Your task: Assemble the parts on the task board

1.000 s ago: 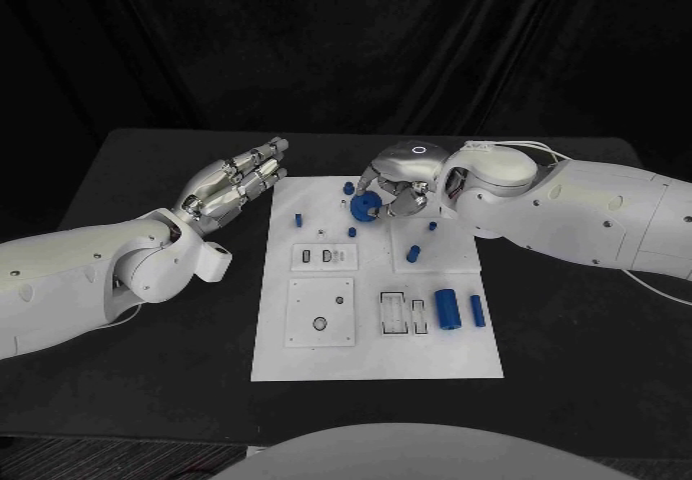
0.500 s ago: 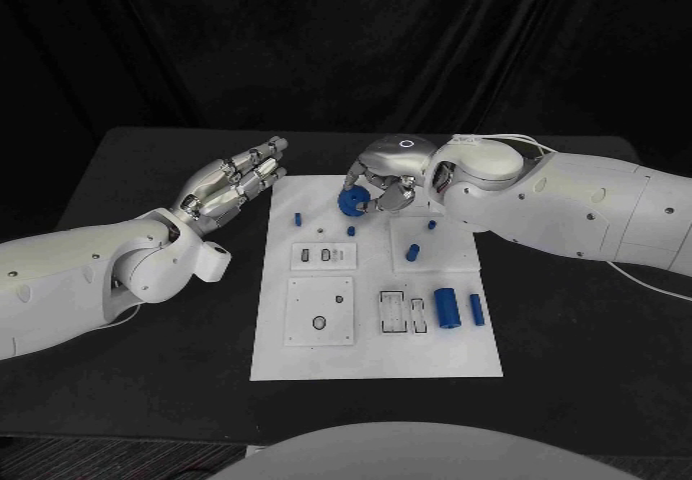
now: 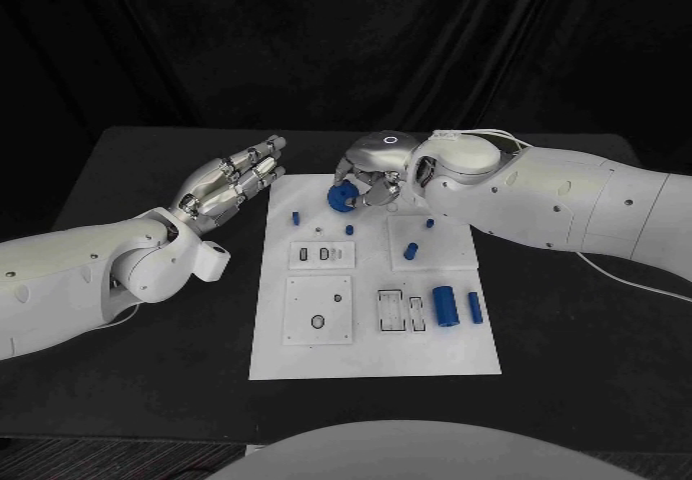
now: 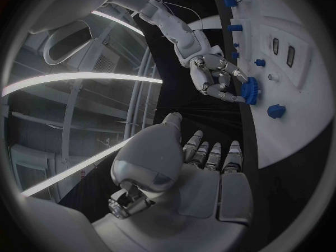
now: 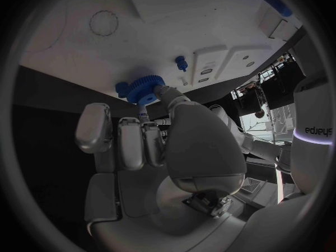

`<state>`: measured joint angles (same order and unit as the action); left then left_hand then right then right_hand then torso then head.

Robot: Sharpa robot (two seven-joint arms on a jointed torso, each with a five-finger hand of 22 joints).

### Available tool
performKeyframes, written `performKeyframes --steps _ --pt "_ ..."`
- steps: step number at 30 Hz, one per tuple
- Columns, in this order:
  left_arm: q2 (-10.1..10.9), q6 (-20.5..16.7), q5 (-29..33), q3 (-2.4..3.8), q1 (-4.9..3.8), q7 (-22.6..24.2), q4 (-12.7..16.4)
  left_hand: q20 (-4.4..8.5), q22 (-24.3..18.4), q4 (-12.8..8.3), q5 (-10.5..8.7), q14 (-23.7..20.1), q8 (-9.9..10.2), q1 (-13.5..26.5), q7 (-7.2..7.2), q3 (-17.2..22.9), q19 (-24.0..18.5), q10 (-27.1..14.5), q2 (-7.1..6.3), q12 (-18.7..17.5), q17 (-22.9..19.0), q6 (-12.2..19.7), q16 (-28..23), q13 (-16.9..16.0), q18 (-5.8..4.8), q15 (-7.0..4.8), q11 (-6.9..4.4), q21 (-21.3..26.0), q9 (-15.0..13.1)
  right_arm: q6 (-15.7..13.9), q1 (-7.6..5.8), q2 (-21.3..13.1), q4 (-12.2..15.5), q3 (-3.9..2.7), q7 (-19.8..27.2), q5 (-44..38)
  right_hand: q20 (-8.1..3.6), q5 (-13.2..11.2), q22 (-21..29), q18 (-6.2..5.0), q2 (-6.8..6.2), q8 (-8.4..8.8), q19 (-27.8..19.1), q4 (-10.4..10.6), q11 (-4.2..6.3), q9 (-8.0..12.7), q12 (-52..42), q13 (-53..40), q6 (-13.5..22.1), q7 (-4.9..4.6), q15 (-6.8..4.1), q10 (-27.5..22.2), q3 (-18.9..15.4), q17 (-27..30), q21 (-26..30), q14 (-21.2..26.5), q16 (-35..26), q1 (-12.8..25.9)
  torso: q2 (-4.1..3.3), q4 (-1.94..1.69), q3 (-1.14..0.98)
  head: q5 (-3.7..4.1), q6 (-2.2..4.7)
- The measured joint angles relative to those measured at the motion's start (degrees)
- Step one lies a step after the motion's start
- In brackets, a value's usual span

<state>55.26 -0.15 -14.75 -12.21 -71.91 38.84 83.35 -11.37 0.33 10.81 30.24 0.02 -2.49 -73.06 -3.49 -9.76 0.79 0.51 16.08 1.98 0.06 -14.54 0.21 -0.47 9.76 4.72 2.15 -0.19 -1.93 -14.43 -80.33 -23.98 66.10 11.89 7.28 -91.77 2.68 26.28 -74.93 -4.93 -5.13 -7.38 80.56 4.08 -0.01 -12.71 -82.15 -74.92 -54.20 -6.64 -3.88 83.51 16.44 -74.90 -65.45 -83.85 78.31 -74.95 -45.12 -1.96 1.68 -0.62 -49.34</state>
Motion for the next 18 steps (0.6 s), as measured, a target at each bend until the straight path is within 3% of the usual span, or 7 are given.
performKeyframes --steps 12,18 --pt "-0.35 0.02 0.00 0.00 0.00 0.00 -0.22 0.00 0.04 0.00 0.00 0.00 0.00 0.00 0.00 0.00 0.00 0.00 0.00 0.00 0.02 0.00 0.00 0.00 0.00 0.00 0.00 0.00 0.00 1.04 0.40 0.78 -0.93 -0.09 0.08 0.12 0.31 -0.74 0.01 0.01 0.00 0.00 -0.72 0.26 -0.63 0.00 1.17 0.00 0.00 0.00 0.19 -0.63 0.25 0.00 2.07 -0.20 -1.61 0.01 0.03 0.18 0.03 -0.51 -0.21" --pt "-0.40 0.05 0.00 0.00 0.00 0.00 -0.36 0.00 0.04 0.00 0.00 0.00 0.00 0.00 0.00 0.00 0.00 0.00 0.00 0.00 0.03 0.00 0.00 0.00 -0.01 0.00 0.00 0.00 0.00 1.54 0.56 0.80 -0.94 -0.09 0.05 0.13 0.31 -0.87 0.01 0.00 0.01 0.00 -0.72 0.26 -0.41 0.00 1.22 0.00 0.00 0.00 0.20 -0.81 0.25 0.00 2.44 -0.20 -1.95 0.03 0.04 0.20 0.01 -0.54 -0.30"
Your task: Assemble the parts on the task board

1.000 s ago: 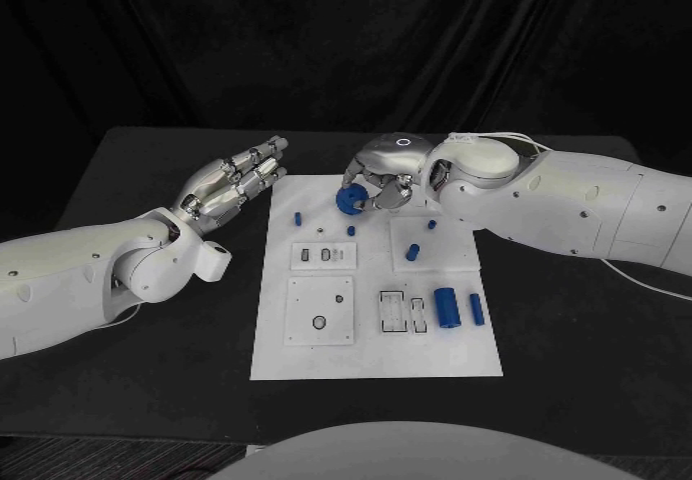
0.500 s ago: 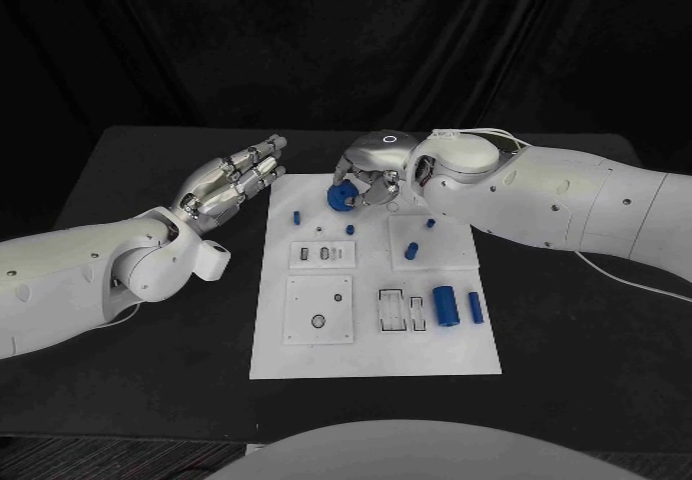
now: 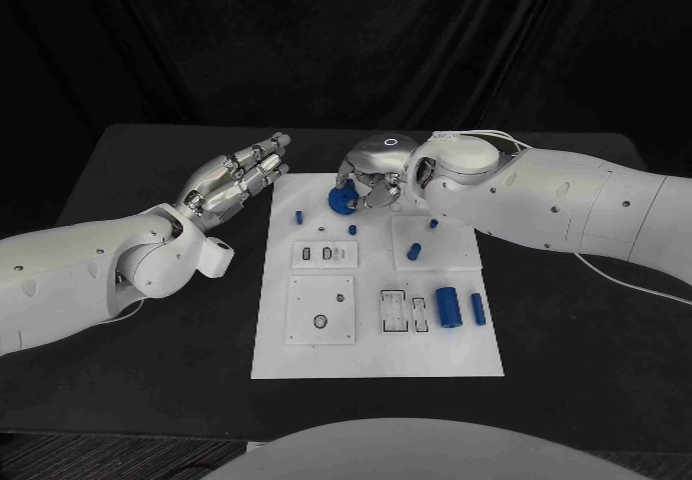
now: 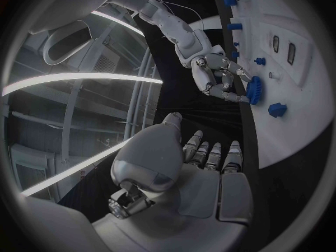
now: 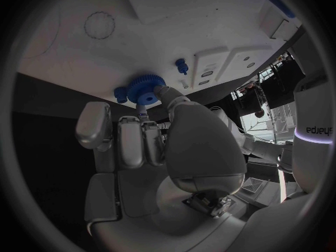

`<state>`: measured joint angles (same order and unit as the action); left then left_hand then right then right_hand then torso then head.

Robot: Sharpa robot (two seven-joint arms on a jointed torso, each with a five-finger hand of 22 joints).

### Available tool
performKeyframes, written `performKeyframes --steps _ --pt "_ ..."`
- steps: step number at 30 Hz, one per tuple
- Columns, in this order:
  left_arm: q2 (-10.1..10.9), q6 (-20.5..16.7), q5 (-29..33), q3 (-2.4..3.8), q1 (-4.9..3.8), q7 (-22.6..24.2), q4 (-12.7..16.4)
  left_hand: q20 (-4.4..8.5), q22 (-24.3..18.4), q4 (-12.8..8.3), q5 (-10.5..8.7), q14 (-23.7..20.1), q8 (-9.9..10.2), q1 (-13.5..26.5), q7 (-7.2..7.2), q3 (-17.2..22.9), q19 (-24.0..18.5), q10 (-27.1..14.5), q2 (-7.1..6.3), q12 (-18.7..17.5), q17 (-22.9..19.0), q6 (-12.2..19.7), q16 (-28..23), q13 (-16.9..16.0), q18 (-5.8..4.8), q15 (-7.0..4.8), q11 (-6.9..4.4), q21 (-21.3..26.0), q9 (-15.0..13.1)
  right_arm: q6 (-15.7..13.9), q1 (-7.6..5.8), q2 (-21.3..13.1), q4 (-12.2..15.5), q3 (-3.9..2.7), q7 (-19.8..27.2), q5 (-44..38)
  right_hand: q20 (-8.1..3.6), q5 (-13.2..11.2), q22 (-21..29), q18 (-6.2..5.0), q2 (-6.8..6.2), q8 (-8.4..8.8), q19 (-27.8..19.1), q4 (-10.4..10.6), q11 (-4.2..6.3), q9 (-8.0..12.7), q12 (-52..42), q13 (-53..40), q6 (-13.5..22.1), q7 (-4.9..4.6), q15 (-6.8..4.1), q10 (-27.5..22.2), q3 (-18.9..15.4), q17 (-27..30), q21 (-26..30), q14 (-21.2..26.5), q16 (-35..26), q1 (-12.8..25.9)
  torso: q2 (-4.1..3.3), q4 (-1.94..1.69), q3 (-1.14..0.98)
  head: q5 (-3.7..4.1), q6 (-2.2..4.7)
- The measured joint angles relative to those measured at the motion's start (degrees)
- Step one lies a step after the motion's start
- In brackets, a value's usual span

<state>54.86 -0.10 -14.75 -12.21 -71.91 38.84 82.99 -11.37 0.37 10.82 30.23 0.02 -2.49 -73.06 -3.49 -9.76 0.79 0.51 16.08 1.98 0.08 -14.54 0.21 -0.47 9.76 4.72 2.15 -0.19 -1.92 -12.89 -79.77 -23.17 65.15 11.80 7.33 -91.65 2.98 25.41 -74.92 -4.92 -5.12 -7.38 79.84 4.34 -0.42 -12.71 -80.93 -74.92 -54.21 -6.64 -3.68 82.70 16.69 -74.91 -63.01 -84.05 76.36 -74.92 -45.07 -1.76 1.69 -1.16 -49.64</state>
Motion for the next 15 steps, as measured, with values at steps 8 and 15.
performKeyframes --steps 8,15 --pt "-0.03 0.06 0.00 0.00 0.00 0.00 -0.11 0.00 -0.01 0.00 0.00 0.00 0.00 0.00 0.00 0.00 0.00 0.00 0.00 0.00 0.01 0.00 0.00 0.00 0.00 0.00 0.00 0.00 0.00 0.47 0.08 -0.28 0.29 -0.01 -0.02 0.02 0.01 -0.01 0.01 -0.01 0.33 0.00 -0.50 0.02 -0.07 0.00 0.79 0.00 0.00 0.00 0.00 -0.49 0.01 0.00 0.95 0.00 -0.63 0.34 0.02 0.03 -0.03 -0.18 -0.06" --pt "-0.13 0.12 0.00 0.01 0.00 0.00 -0.18 0.00 -0.01 0.00 0.00 0.00 0.00 0.00 0.00 0.00 0.00 0.20 0.00 0.00 0.00 0.00 0.00 0.00 0.00 0.00 0.20 0.00 0.00 1.10 0.16 -0.47 0.24 -0.01 -0.15 0.03 0.30 -0.24 0.01 -0.01 0.23 0.00 -0.92 0.56 -0.20 0.01 2.11 0.00 0.00 0.00 0.21 -1.64 0.54 0.00 2.46 0.21 -1.81 0.87 0.03 0.07 -0.04 -0.10 -0.13"
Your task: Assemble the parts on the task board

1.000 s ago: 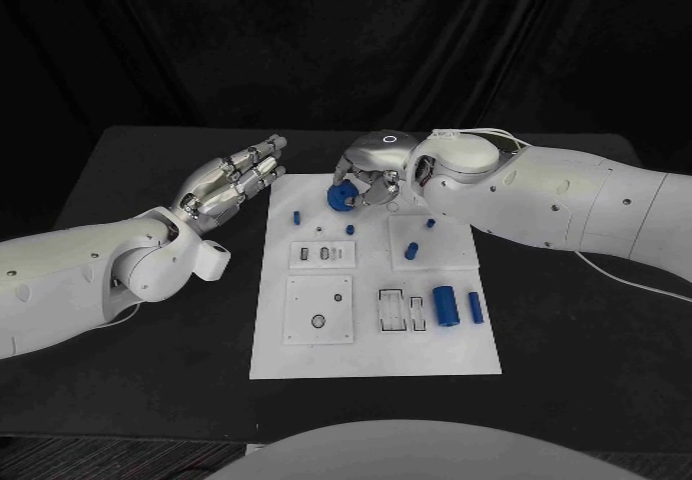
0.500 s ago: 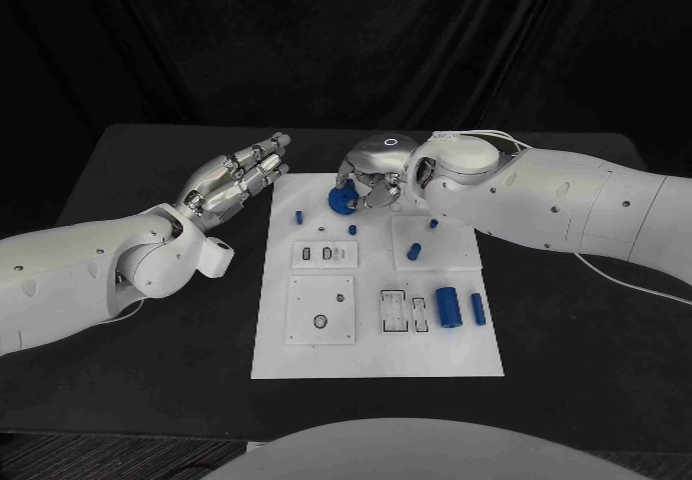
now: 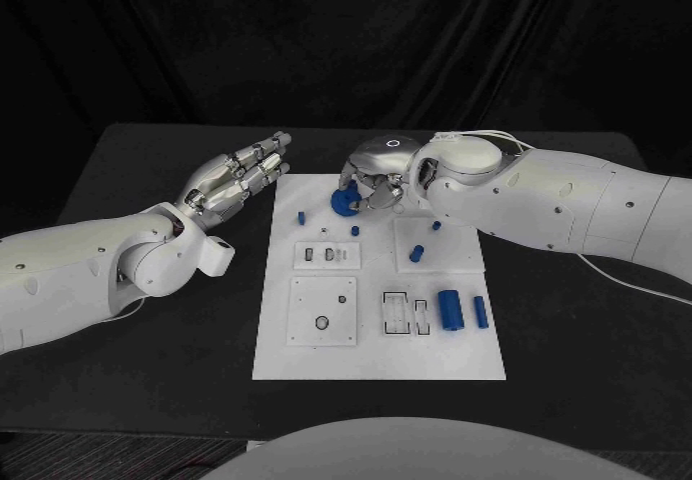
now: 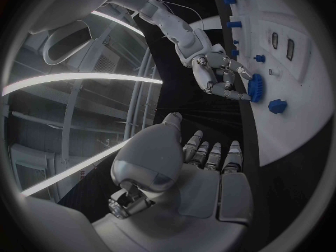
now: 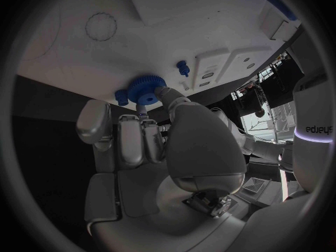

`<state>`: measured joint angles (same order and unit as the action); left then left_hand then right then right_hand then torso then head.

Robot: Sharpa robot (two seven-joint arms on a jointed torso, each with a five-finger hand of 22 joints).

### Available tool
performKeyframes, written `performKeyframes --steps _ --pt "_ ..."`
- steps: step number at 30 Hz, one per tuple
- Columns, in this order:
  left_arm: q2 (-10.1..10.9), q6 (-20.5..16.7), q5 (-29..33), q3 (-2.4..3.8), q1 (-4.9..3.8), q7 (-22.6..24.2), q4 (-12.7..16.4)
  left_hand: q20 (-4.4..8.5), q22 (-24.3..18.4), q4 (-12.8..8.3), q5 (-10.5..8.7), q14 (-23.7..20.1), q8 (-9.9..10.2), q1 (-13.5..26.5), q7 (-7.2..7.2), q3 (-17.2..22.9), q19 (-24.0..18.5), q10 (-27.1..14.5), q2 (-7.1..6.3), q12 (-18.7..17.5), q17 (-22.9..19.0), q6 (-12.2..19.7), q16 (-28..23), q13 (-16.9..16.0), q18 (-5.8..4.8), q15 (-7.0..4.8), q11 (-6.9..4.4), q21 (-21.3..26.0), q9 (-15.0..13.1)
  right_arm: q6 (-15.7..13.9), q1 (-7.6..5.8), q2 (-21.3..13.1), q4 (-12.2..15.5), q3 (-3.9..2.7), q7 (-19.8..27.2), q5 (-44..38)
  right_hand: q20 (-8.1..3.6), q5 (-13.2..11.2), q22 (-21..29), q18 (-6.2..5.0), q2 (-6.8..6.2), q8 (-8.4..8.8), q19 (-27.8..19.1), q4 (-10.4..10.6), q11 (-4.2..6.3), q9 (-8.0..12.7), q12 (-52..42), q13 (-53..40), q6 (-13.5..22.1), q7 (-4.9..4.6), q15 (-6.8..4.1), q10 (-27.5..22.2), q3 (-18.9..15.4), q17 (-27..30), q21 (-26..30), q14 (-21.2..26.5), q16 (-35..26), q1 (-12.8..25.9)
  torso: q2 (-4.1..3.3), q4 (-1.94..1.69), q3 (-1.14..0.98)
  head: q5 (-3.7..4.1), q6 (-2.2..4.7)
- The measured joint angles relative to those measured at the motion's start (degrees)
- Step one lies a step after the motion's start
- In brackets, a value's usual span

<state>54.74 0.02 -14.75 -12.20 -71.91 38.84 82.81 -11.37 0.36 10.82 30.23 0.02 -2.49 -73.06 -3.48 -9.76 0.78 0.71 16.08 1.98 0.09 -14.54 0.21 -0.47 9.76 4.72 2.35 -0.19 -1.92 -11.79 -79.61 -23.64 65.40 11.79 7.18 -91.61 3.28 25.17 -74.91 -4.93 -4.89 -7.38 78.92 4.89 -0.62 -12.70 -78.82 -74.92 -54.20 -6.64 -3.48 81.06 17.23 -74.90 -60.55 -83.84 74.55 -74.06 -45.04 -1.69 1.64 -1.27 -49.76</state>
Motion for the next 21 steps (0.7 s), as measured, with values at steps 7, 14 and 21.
performKeyframes --steps 7,14,21 --pt "-0.01 0.09 0.00 0.00 0.00 0.00 -0.05 0.00 0.00 -0.16 0.22 0.00 0.00 0.00 0.00 0.16 0.00 0.00 0.00 0.00 -0.03 0.00 0.00 0.00 0.00 0.00 0.00 0.00 0.00 0.92 0.04 -0.47 0.27 0.01 -0.25 0.01 0.00 -0.21 0.00 0.00 -0.22 0.00 0.00 0.00 0.00 0.00 0.22 0.00 0.01 0.01 0.00 0.00 0.00 0.00 0.21 0.00 0.00 0.22 0.00 -0.02 -0.01 0.01 -0.08" --pt "-0.01 0.17 0.00 -0.01 0.00 0.00 -0.09 0.00 0.00 -0.16 0.22 0.00 0.00 0.00 0.00 0.16 0.00 0.00 0.00 0.00 -0.04 0.00 0.00 0.00 0.00 0.00 0.00 0.00 0.00 1.94 0.09 -0.90 0.46 0.01 -0.68 0.03 0.00 -1.08 0.00 0.00 -0.16 0.00 -0.41 0.25 -0.20 0.00 0.55 0.00 0.00 0.00 0.20 -0.21 0.24 0.00 1.10 -0.20 -0.51 0.90 0.00 -0.02 -0.01 -0.09 -0.14" --pt "-0.02 0.20 0.00 -0.01 0.00 0.00 -0.13 0.00 -0.01 -0.16 0.22 0.00 0.00 0.00 0.00 0.16 0.00 0.00 0.00 0.00 -0.03 0.00 0.00 0.00 0.00 0.00 0.00 0.00 0.00 2.49 0.09 -1.10 0.58 -0.05 -0.99 0.08 0.21 -6.01 0.01 -0.93 0.02 2.91 -0.62 0.73 0.18 -1.88 2.28 0.44 4.76 0.34 0.20 -1.44 0.73 0.32 2.84 -0.20 -1.22 1.67 0.00 -0.02 -0.01 0.04 -0.15"
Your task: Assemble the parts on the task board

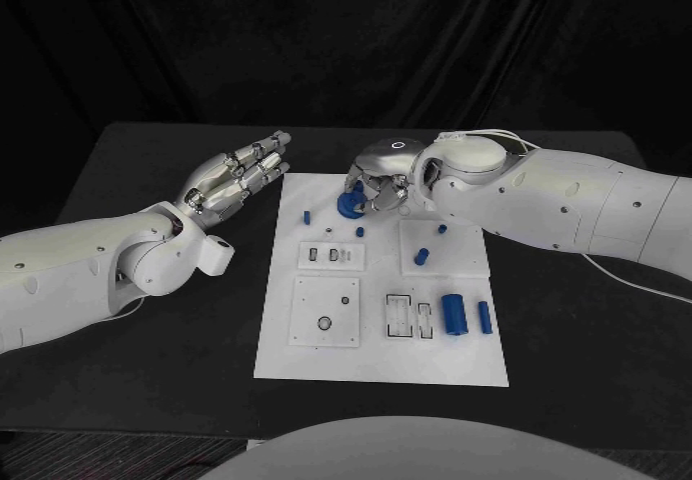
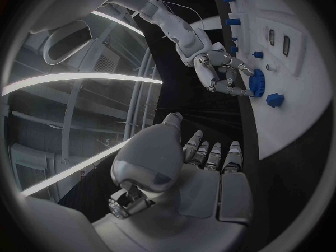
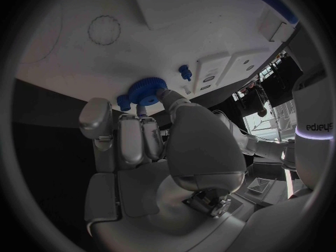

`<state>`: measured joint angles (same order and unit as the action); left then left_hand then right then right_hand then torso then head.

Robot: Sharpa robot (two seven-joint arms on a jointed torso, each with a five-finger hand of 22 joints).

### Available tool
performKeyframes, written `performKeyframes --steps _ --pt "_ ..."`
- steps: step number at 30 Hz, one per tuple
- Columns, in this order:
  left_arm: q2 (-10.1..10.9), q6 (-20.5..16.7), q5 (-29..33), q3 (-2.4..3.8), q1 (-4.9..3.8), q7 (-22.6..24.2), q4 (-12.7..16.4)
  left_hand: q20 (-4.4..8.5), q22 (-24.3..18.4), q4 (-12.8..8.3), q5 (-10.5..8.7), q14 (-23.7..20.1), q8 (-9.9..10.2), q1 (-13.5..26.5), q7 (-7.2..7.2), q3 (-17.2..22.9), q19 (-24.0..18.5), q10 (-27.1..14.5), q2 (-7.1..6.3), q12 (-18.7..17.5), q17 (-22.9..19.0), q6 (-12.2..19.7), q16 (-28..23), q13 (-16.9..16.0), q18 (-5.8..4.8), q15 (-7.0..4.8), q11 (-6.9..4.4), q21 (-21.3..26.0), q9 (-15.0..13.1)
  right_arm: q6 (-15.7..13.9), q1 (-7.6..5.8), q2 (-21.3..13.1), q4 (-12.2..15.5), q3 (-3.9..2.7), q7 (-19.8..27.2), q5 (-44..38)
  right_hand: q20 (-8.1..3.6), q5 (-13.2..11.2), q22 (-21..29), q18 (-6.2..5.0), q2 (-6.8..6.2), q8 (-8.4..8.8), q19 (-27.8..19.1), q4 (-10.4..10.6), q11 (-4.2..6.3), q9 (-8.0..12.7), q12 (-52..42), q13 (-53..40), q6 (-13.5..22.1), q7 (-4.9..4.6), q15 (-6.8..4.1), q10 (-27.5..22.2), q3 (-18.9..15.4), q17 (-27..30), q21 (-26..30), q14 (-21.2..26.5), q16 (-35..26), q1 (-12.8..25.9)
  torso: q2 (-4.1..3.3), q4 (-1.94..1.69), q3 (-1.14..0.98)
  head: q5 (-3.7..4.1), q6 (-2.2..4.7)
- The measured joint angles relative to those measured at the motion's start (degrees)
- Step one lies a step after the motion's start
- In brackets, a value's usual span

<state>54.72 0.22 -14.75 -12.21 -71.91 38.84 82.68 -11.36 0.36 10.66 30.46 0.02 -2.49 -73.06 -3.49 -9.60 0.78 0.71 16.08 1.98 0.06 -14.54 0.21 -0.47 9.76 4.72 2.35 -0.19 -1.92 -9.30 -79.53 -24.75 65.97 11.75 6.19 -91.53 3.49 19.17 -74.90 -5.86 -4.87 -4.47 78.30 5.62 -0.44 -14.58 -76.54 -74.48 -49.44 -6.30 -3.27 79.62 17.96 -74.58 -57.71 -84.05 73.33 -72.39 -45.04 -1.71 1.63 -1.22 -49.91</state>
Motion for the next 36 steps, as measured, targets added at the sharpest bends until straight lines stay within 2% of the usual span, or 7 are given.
performKeyframes --steps 5,10,16,20,24,31,36 --pt "0.01 0.02 0.00 0.00 0.00 0.00 0.00 0.00 0.00 -0.10 0.00 0.00 0.00 0.00 0.00 0.09 0.00 0.00 0.00 0.00 0.01 0.00 0.00 0.00 0.00 0.00 0.00 0.00 0.00 0.22 0.11 -0.60 0.08 0.11 -0.14 -0.02 -1.05 -7.71 0.00 0.00 0.06 2.11 -0.37 0.57 1.54 8.37 1.71 1.69 25.39 2.58 -1.00 -1.20 -1.93 0.50 1.53 0.08 -0.81 0.66 -0.01 -0.01 0.00 -0.06 0.00" --pt "0.14 0.03 0.00 0.00 0.00 0.00 0.00 0.00 0.00 -0.16 0.00 0.00 0.00 0.00 0.00 0.16 0.00 0.00 0.00 0.00 0.01 0.00 0.00 0.00 0.00 0.00 0.00 0.00 0.00 -0.62 0.11 -2.08 0.96 0.11 -0.10 0.00 -1.77 -12.56 -0.05 0.00 -0.24 2.65 -0.07 2.87 2.70 11.68 1.71 1.80 35.72 4.20 -1.71 -0.99 -4.65 0.53 2.02 0.06 -0.80 0.95 -0.01 -0.01 0.00 -0.15 0.04" --pt "0.64 0.04 0.00 0.00 0.00 0.01 0.11 0.00 -0.01 -0.16 0.00 0.00 0.00 0.00 0.00 0.16 0.00 0.00 0.00 0.00 0.02 0.00 0.00 0.00 0.00 0.00 0.00 0.00 0.00 -3.96 -1.24 -6.85 5.22 0.21 0.33 1.22 -2.17 -14.79 -0.04 0.00 -0.47 2.08 0.33 6.77 2.66 11.57 1.71 1.37 31.58 3.60 -1.71 -0.55 -6.89 0.18 2.02 0.06 -0.80 1.17 0.00 0.08 0.00 -0.36 0.30" --pt "0.96 0.04 0.00 0.00 0.00 0.01 0.15 0.00 -0.01 -0.16 0.24 0.00 0.00 0.00 0.00 0.16 0.00 0.00 0.00 0.00 0.03 0.00 0.00 0.00 0.00 0.00 0.00 0.00 0.00 -6.76 -3.49 -11.89 9.49 0.13 0.59 2.18 -1.64 -13.89 -0.04 0.01 0.74 -1.10 0.85 8.46 2.05 9.57 1.09 0.82 17.54 2.46 -1.71 0.07 -7.52 -0.33 2.02 0.06 -0.10 2.32 0.05 0.14 0.00 -0.30 0.35" --pt "1.14 0.04 0.00 0.00 0.00 0.01 0.31 0.00 0.04 -0.32 0.23 0.00 0.00 0.00 0.00 0.32 0.00 0.00 0.00 0.00 0.04 0.00 0.00 0.00 0.00 0.00 0.00 0.00 0.00 -8.61 -5.04 -17.22 13.42 0.10 0.49 2.90 -1.42 -8.71 -0.03 0.01 2.24 -4.41 1.82 7.14 1.46 7.70 0.15 -0.10 4.74 1.82 -1.31 0.65 -6.87 -0.33 0.29 0.10 0.99 0.19 0.07 0.14 0.01 -0.02 0.63" --pt "1.23 0.03 -0.01 0.00 0.00 0.01 0.34 0.00 0.04 -0.32 0.23 0.00 0.00 0.00 0.00 0.31 0.00 0.00 0.00 0.00 0.03 0.00 0.00 0.00 0.00 0.00 0.00 0.00 0.00 -8.80 -5.77 -25.21 17.55 0.15 -1.38 3.66 -1.67 -10.80 -0.03 0.10 2.01 -4.05 4.39 6.80 1.62 7.54 -2.30 -0.51 2.97 1.79 -1.31 2.86 -7.47 -0.33 -6.10 0.10 4.20 -0.16 0.07 0.19 0.01 0.54 1.15" --pt "1.17 0.03 -0.01 -0.01 0.01 0.01 0.30 0.00 0.03 -0.48 0.23 0.00 0.00 0.00 0.00 0.15 0.00 0.00 0.00 0.00 0.00 0.00 0.00 0.00 0.00 0.00 0.00 0.00 0.00 -8.28 -4.75 -29.07 18.58 0.14 -3.51 4.00 -2.15 -12.35 -0.03 0.98 2.01 -2.96 5.24 7.18 1.90 7.93 -0.73 -0.18 3.29 2.11 -1.31 2.69 -8.16 -0.28 -8.92 0.11 1.09 -0.16 0.02 0.21 -0.04 0.79 1.72"
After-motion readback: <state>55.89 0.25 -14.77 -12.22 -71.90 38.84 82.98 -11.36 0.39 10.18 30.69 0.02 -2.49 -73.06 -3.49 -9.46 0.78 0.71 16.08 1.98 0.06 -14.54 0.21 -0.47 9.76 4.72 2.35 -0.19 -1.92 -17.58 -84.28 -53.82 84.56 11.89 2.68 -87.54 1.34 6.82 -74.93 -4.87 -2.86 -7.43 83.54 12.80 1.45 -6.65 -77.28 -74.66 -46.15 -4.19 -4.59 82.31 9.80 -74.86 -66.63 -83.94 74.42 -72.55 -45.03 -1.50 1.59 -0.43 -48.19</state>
